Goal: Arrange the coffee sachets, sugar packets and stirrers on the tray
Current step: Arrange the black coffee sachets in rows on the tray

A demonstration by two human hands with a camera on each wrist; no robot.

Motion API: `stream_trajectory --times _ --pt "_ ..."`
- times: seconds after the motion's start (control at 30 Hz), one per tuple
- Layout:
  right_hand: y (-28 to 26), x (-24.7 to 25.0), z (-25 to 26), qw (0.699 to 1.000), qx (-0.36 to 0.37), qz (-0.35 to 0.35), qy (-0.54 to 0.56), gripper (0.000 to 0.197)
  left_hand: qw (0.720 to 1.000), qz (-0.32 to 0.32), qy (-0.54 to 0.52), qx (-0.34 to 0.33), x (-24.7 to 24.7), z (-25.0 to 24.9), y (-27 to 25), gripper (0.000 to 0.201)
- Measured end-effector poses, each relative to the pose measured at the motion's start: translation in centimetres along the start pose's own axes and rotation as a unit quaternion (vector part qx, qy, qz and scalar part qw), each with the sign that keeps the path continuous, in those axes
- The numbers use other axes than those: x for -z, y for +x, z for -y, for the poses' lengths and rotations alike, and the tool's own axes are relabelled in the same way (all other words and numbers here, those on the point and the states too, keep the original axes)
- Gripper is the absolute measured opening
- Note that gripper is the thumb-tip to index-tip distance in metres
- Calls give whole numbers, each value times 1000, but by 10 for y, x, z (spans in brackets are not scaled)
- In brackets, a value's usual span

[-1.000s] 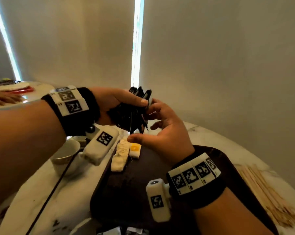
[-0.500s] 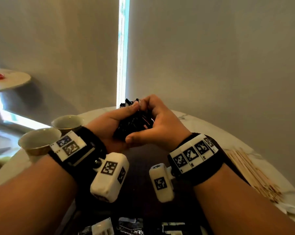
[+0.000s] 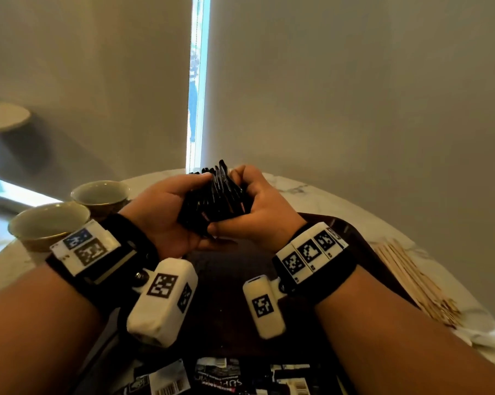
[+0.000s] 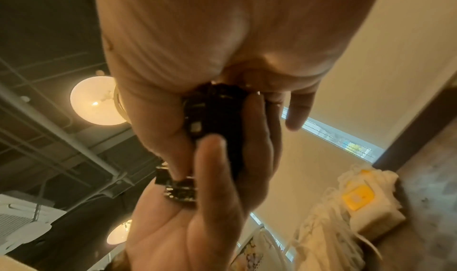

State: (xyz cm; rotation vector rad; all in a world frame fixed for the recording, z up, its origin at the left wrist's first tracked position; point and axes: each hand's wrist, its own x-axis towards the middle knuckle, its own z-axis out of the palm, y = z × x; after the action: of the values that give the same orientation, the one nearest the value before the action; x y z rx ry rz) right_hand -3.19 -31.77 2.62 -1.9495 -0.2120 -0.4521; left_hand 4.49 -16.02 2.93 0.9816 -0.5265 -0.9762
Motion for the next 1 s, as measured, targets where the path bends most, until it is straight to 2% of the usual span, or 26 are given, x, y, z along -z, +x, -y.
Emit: stream_trajectory --times 0.13,0.23,0.33,0.47,0.63,0.73,0.9,1.0 --pt "0 2 -7 999 -14 36 -9 56 1000 9 -21 -16 1 7 6 43" --pt "2 1 -5 993 -30 70 91 53 999 2 -28 -39 2 12 7 39" --pt "10 2 1 983 -72 35 164 47 997 -13 -50 -60 2 13 6 45" --pt "11 6 -13 984 -33 19 172 62 996 -25 -56 -65 8 10 6 48" --pt "9 4 -24 995 15 12 97 66 995 -6 -80 -58 9 10 6 33" --pt "7 5 -25 998 37 18 57 59 995 4 -80 -53 6 9 3 32" --pt "6 8 -21 997 17 -11 -68 57 994 -16 -75 -74 5 7 2 26" --pt "5 10 -24 998 25 -23 -58 53 995 -29 -61 -66 4 7 3 26"
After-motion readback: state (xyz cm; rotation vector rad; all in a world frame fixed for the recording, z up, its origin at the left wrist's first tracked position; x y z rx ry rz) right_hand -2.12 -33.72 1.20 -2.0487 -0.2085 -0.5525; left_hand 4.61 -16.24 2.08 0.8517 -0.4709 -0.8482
